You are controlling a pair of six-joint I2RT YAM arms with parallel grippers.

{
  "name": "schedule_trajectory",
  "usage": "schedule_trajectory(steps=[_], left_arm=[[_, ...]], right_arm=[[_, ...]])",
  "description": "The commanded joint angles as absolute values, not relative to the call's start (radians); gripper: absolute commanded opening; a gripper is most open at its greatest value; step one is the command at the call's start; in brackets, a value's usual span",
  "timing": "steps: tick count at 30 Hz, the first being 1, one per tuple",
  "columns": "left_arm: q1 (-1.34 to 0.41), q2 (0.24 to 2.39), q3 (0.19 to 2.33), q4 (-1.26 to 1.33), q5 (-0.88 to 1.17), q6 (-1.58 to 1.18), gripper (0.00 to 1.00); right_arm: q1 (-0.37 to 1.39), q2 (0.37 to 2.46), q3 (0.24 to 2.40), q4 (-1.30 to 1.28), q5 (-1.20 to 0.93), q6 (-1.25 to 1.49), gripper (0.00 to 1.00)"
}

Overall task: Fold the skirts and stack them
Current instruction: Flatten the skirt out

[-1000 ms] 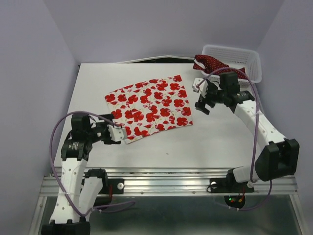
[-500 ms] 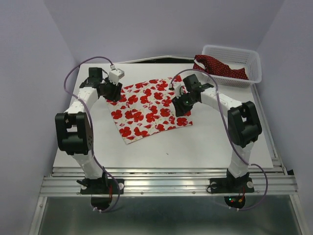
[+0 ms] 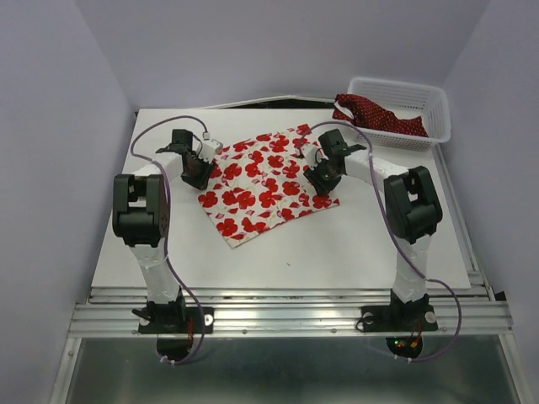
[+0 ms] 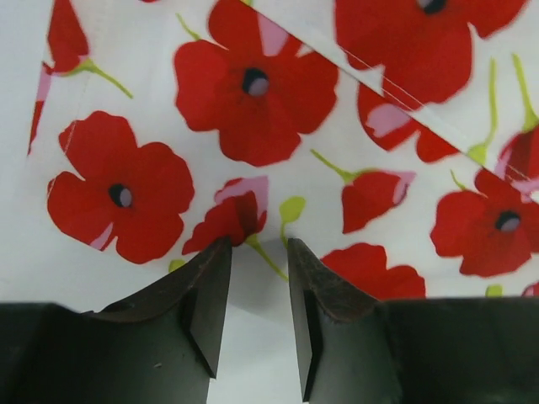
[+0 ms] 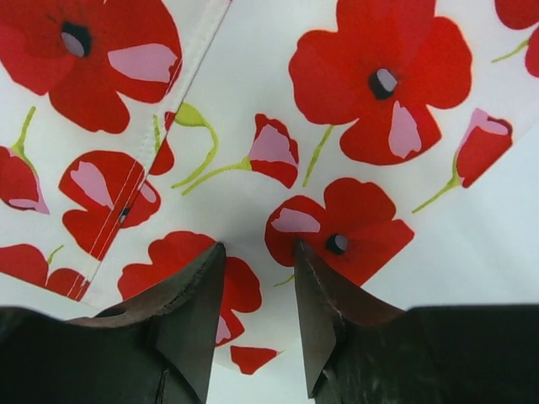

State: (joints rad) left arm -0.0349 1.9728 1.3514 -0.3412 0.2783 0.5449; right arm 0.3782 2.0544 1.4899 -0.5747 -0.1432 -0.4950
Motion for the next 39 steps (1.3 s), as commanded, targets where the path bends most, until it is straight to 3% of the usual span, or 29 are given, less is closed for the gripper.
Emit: schedule_trajectory(steps=[1, 8, 13, 16, 19, 24, 29, 33, 39], left_arm=[[-0.075, 1.849, 1.229, -0.439, 0.274, 0.617, 0.42], [-0.245, 1.59, 0.979, -0.561, 0.388, 0.698, 0.41], [-0.304, 1.474, 1.031, -0.681, 0.579, 0.727, 0.43], [-0.293, 1.396, 1.086, -0.677, 0.598, 0.71, 0.49], [-0.239, 1.373, 1.12, -0.666, 0.554, 0.787, 0.57], [0.035, 1.425, 1.198, -0.71, 0.645, 0.998, 0.6], [0.184, 1.496, 1.221, -0.689, 0.715, 1.236, 0.6], [0.232, 1.523, 1.21, -0.6, 0.698, 1.256, 0.59], [0.238, 1.522, 1.19, -0.581, 0.703, 1.239, 0.59]], right_arm=[[0.334, 2.137, 1.485, -0.525, 0.046, -0.667, 0.44], [0.325, 2.169, 1.604, -0.457, 0.117, -0.721, 0.45], [0.325, 2.099, 1.658, -0.535, 0.052, -0.663, 0.49], [0.342, 1.982, 1.657, -0.641, -0.122, -0.618, 0.55], [0.43, 1.837, 1.573, -0.721, -0.233, -0.581, 0.57], [0.682, 1.655, 1.361, -0.7, -0.233, -0.465, 0.54], [0.857, 1.677, 1.241, -0.606, -0.18, -0.385, 0.49], [0.977, 1.755, 1.244, -0.555, -0.106, -0.28, 0.46], [1.008, 1.807, 1.229, -0.483, -0.003, -0.198, 0.46]])
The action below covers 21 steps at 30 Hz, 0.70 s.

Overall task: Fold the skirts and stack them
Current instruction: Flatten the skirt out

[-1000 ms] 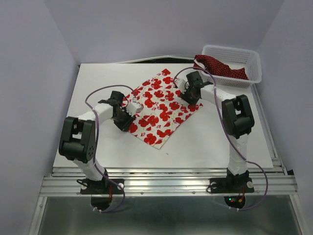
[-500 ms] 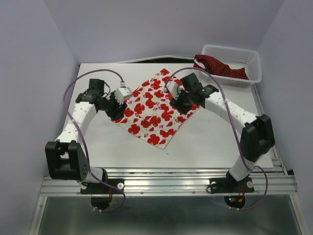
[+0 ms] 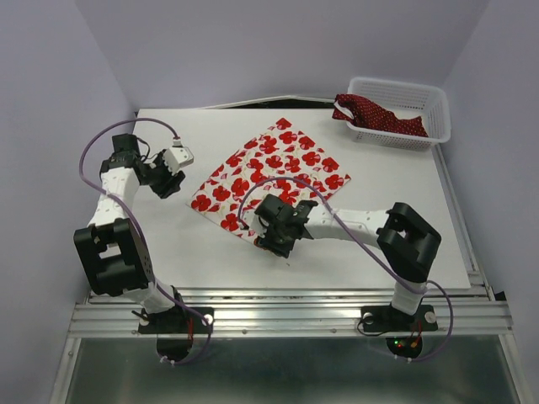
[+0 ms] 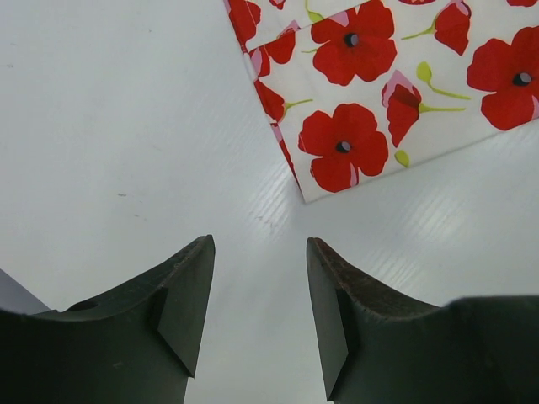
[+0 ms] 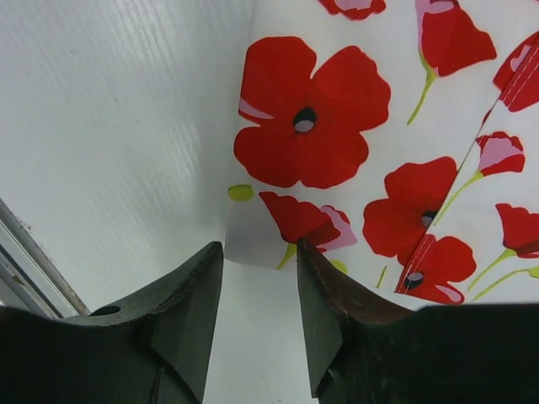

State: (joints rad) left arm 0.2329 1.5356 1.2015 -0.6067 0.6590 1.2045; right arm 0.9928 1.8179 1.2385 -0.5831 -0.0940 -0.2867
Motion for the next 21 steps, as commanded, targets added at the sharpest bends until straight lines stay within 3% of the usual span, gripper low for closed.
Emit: schedule_trajectory(steps=[1, 10, 21], left_arm=[[0.238, 1.519, 1.184, -0.577, 0.701, 1.241, 0.59], [0.238, 1.52, 1.169, -0.558, 0.681, 1.244, 0.6], [0.238, 1.488, 1.125, -0.584, 0.65, 1.393, 0.62]], right_arm=[[1.017, 1.809, 1.224, -0.48, -0.003, -0.196, 0.47], [1.101, 1.812, 1.209, -0.469, -0.003, -0.147, 0.47], [1.111, 1.855, 1.146, -0.433, 0.17, -0.159, 0.45]])
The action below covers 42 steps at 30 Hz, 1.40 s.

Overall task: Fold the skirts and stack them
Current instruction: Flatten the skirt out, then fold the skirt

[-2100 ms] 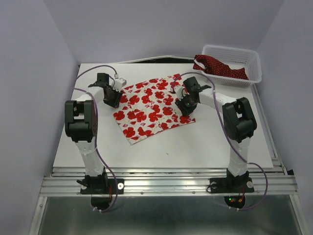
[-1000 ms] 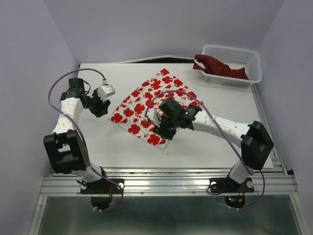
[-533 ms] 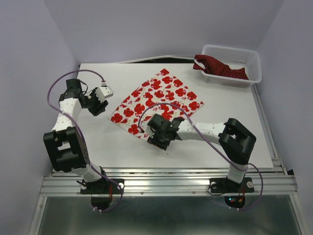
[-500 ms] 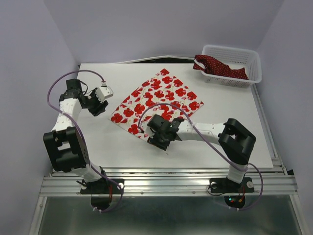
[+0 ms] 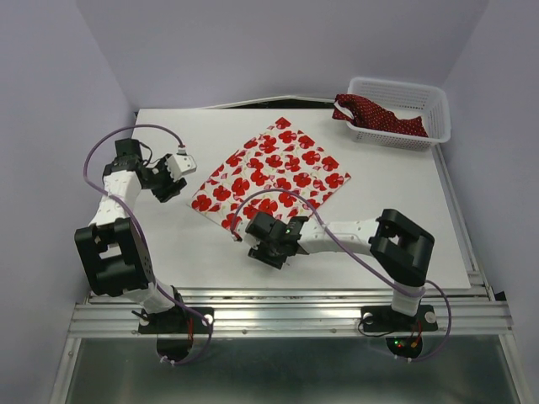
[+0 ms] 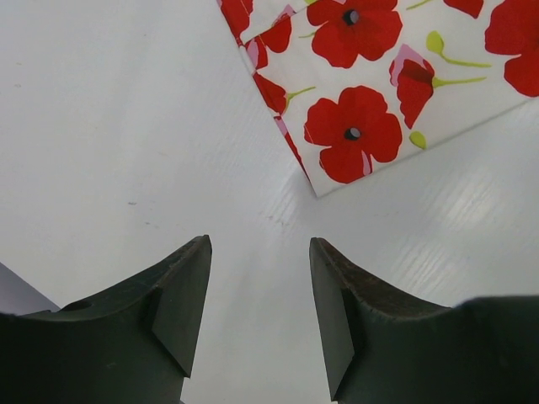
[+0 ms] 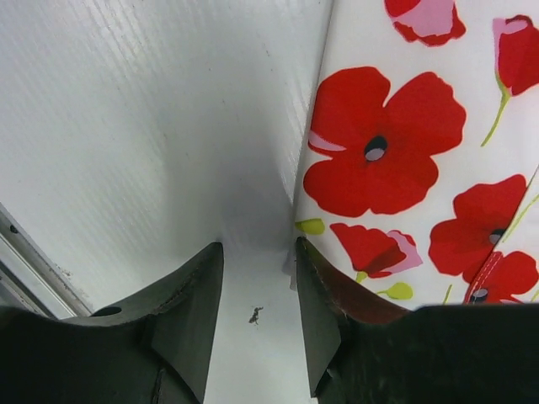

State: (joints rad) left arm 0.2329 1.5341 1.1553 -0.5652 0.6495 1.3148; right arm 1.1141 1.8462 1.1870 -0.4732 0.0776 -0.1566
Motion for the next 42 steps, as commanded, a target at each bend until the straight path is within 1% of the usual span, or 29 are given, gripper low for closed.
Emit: schedule_trajectory(steps=[1, 11, 14, 23, 25, 26, 28, 29, 30, 31, 33, 35, 36, 39, 42], left_arm=[[0.238, 1.483, 1.121, -0.584, 0.653, 1.403, 0.62], [0.238, 1.483, 1.103, -0.597, 0.658, 1.414, 0.62], [0.238, 1.482, 1.109, -0.601, 0.658, 1.419, 0.62], [0.236, 1.48, 1.111, -0.635, 0.664, 1.586, 0.64], [0.238, 1.479, 1.106, -0.635, 0.658, 1.627, 0.65], [0.238, 1.479, 1.097, -0.65, 0.655, 1.655, 0.65], [0.235, 1.471, 1.074, -0.679, 0.634, 1.753, 0.65], [0.23, 1.465, 1.054, -0.683, 0.62, 1.852, 0.64], [0.226, 1.456, 0.999, -0.678, 0.585, 1.899, 0.63], [0.218, 1.448, 0.967, -0.669, 0.568, 1.942, 0.62], [0.193, 1.43, 0.884, -0.626, 0.522, 2.04, 0.58], [0.158, 1.431, 0.841, -0.562, 0.5, 2.077, 0.56], [0.149, 1.436, 0.813, -0.542, 0.491, 2.094, 0.53], [0.106, 1.473, 0.81, -0.479, 0.506, 2.073, 0.48], [0.074, 1.534, 0.844, -0.482, 0.499, 2.059, 0.46]], right_arm=[[1.111, 1.839, 1.14, -0.428, 0.176, -0.164, 0.45], [1.123, 1.761, 1.21, -0.471, 0.193, -0.21, 0.45], [1.123, 1.764, 1.192, -0.466, 0.218, -0.227, 0.46], [1.123, 1.815, 1.074, -0.385, 0.192, -0.245, 0.43], [1.123, 1.816, 1.052, -0.365, 0.167, -0.233, 0.38], [1.123, 1.815, 1.048, -0.365, 0.16, -0.226, 0.28], [1.123, 1.81, 1.042, -0.367, 0.153, -0.227, 0.18], [1.123, 1.804, 1.037, -0.367, 0.15, -0.227, 0.12], [1.123, 1.793, 1.034, -0.365, 0.137, -0.23, 0.03], [1.123, 1.781, 1.031, -0.361, 0.133, -0.23, 0.01], [1.123, 1.735, 1.034, -0.359, 0.094, -0.238, 0.01], [1.123, 1.689, 1.037, -0.357, 0.078, -0.238, 0.01], [1.123, 1.677, 1.042, -0.356, 0.049, -0.235, 0.01], [1.123, 1.649, 1.043, -0.362, 0.034, -0.227, 0.01], [1.123, 1.635, 1.035, -0.367, 0.025, -0.225, 0.01]])
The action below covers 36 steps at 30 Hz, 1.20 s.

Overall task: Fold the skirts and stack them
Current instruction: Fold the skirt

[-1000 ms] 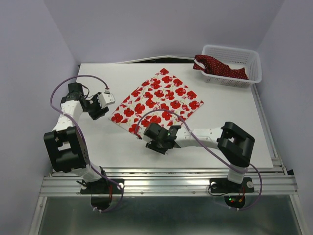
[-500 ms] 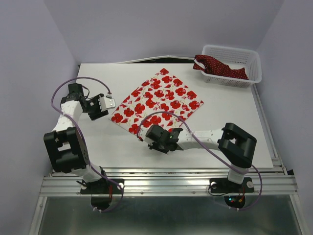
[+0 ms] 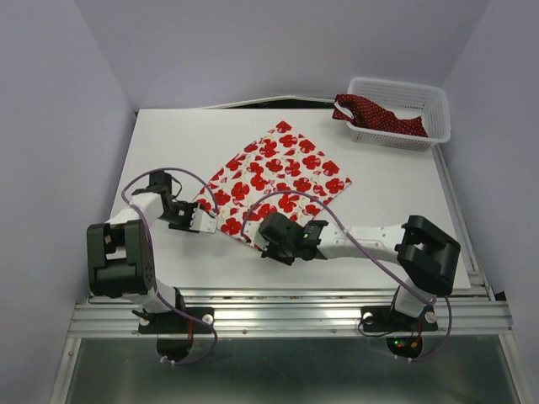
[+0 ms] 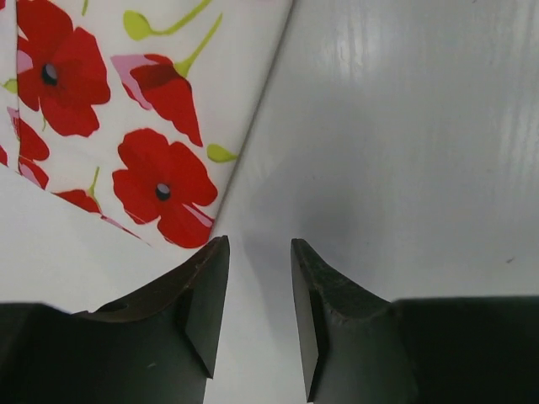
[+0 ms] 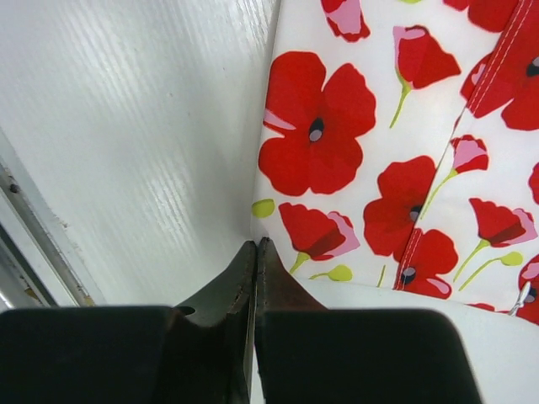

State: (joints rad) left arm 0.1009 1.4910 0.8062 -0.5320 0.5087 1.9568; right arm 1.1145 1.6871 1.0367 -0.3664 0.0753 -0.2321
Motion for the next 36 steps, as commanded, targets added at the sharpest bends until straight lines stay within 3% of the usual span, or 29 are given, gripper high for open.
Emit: schedule_trajectory(steps=[1, 11, 18, 19, 30, 36], left_arm=[[0.068, 1.549, 0.85, -0.48, 0.489, 2.059, 0.45], [0.022, 1.627, 0.873, -0.428, 0.465, 2.043, 0.39], [0.026, 1.605, 0.894, -0.478, 0.474, 2.01, 0.02], [0.028, 1.592, 0.894, -0.492, 0.486, 2.003, 0.0], [0.147, 1.281, 0.925, -0.799, 0.515, 2.016, 0.0], [0.193, 1.18, 1.086, -0.847, 0.626, 1.871, 0.0]], right_arm=[[1.114, 1.626, 1.031, -0.367, 0.023, -0.225, 0.01], [1.095, 1.597, 1.031, -0.368, -0.026, -0.218, 0.01], [1.062, 1.586, 1.052, -0.383, -0.061, -0.222, 0.01], [1.062, 1.586, 1.061, -0.387, -0.093, -0.225, 0.01], [1.048, 1.574, 1.118, -0.459, -0.535, -0.178, 0.01], [0.985, 1.571, 1.229, -0.506, -0.692, -0.115, 0.01]])
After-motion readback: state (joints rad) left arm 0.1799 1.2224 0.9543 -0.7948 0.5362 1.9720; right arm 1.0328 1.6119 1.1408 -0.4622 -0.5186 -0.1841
